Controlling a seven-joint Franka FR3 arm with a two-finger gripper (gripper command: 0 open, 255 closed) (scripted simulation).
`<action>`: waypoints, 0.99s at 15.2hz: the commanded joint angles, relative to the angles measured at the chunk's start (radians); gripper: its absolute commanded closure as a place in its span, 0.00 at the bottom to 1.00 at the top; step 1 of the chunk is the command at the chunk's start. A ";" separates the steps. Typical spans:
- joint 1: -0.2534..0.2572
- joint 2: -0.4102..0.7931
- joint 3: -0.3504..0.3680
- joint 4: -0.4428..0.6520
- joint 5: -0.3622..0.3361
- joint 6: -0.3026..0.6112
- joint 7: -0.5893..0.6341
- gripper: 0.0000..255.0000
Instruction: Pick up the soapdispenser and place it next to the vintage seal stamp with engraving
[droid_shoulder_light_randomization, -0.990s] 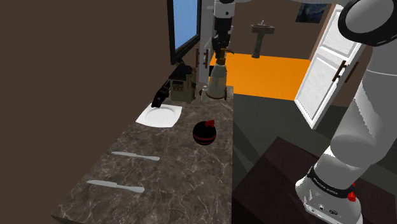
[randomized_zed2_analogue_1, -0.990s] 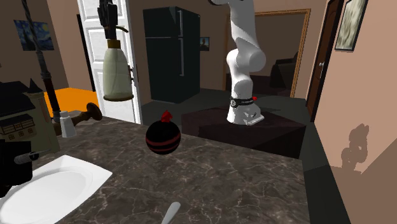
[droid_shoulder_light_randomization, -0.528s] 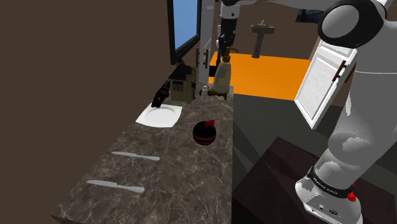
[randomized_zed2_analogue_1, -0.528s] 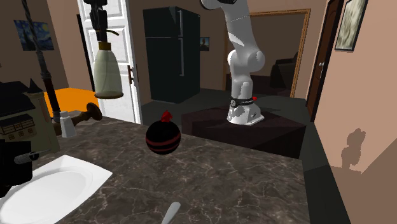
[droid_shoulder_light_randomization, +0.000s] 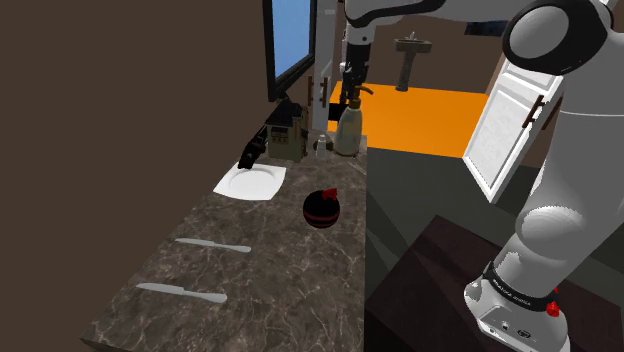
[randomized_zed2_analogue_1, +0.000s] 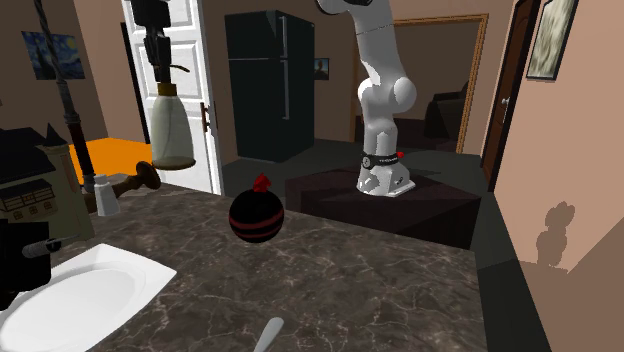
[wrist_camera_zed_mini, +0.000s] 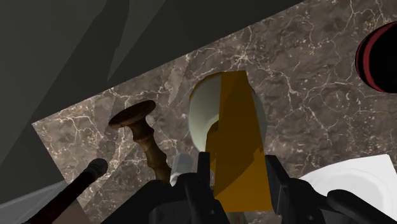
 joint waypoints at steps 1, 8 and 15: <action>0.000 -0.004 0.000 -0.033 0.000 0.030 0.003 1.00; -0.002 -0.007 0.000 -0.131 -0.001 0.126 0.007 1.00; -0.003 0.003 -0.001 -0.212 -0.004 0.216 0.012 1.00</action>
